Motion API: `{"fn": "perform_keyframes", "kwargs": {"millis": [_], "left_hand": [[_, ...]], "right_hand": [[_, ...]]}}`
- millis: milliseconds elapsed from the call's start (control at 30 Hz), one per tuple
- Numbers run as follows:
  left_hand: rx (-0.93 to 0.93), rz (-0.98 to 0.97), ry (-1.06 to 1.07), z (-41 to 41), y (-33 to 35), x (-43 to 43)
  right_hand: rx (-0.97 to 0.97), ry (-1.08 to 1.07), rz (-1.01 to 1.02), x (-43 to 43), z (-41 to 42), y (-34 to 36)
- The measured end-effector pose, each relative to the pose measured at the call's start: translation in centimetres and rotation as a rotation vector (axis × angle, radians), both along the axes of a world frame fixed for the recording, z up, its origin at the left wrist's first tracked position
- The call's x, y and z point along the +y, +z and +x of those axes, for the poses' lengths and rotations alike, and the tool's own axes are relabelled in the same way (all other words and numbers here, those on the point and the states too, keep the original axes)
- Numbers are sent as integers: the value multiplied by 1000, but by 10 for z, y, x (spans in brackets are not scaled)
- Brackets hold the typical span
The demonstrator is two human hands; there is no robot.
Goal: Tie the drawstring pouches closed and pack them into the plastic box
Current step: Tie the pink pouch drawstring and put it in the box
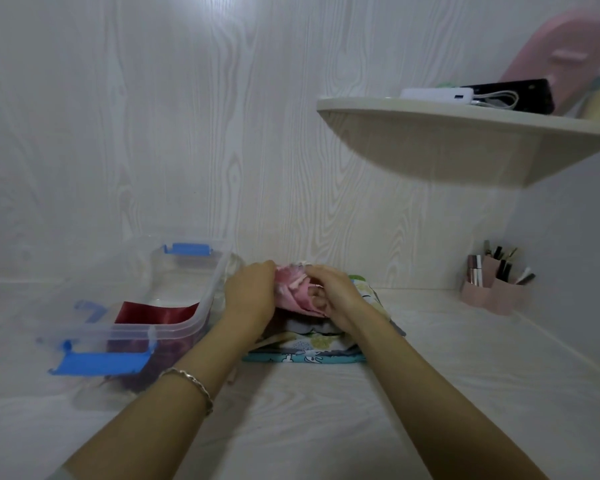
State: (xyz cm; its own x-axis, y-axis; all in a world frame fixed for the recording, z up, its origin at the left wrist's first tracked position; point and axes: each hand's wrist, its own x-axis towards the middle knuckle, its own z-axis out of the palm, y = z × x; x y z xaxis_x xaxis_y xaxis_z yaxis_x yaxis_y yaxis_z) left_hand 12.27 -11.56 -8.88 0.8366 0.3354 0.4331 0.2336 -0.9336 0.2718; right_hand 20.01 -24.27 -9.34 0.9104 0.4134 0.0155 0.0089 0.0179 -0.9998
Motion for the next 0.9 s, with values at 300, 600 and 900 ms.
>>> {"fn": "perform_keyframes", "kwargs": {"millis": [300, 600, 900], "left_hand": [[12, -452, -104, 2, 29, -14], [-243, -189, -320, -12, 60, -7], [-136, -106, -528, -77, 58, -8]], "right_hand": [[-261, -56, 84, -30, -8, 41], [-420, -21, 113, -70, -29, 87], [-316, 54, 86, -115, -45, 43]]}}
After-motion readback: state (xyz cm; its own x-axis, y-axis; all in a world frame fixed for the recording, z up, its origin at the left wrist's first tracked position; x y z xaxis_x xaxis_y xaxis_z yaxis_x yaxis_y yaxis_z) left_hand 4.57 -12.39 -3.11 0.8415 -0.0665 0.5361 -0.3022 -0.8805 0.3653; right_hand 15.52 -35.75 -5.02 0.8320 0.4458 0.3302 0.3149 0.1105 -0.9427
